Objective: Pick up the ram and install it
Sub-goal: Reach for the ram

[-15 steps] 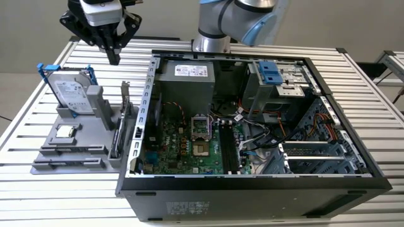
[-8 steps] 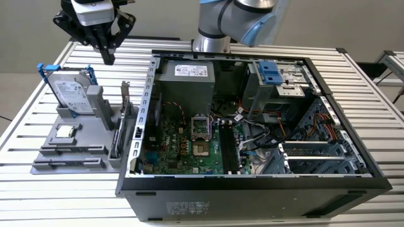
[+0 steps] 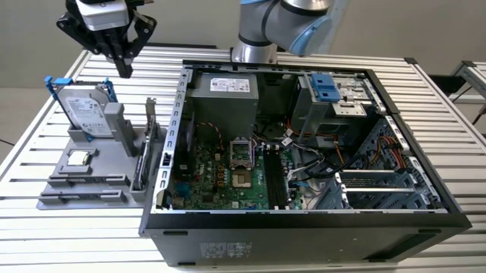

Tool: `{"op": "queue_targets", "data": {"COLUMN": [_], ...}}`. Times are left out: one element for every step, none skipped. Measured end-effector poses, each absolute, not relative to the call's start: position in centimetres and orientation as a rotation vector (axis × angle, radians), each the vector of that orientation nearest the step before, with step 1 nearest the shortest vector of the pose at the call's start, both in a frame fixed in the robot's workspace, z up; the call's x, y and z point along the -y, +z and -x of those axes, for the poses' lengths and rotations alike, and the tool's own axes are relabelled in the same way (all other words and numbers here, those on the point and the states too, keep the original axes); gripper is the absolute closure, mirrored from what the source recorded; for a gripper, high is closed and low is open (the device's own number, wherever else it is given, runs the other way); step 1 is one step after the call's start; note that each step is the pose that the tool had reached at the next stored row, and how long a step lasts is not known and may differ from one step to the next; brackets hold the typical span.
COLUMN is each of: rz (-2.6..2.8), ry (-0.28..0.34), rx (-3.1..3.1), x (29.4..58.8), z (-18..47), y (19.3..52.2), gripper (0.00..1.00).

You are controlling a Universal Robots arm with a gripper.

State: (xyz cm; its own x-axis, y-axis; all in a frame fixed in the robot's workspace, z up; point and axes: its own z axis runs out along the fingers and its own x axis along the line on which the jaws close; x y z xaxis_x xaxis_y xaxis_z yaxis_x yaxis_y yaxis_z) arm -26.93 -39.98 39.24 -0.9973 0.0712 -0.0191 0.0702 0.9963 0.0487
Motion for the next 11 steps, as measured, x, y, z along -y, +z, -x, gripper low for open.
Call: {"op": "queue_targets", "data": {"rz": [-0.110,-0.110,-0.110,-0.110,-0.110,-0.110,-0.110,-0.110,-0.110,-0.111,-0.111], "ry": [0.075,0.075,0.075,0.075,0.075,0.075,0.075,0.075,0.075,0.075,0.075], "rx": [-3.118,-3.118,-3.118,-3.118,-3.118,-3.118,-3.118,-3.118,-3.118,-3.118,-3.118], "x": [39.98,39.98,39.98,39.98,39.98,39.98,39.98,39.98,39.98,39.98,39.98], "z": [27.04,27.13,27.18,27.22,27.26,27.31,27.34,27.37,27.40,27.47,27.53], "y": [39.23,39.24,39.23,39.24,39.24,39.23,39.24,39.24,39.24,39.24,39.24], "gripper": [1.00,1.00,1.00,1.00,1.00,1.00,1.00,1.00,1.00,1.00,1.00]}}
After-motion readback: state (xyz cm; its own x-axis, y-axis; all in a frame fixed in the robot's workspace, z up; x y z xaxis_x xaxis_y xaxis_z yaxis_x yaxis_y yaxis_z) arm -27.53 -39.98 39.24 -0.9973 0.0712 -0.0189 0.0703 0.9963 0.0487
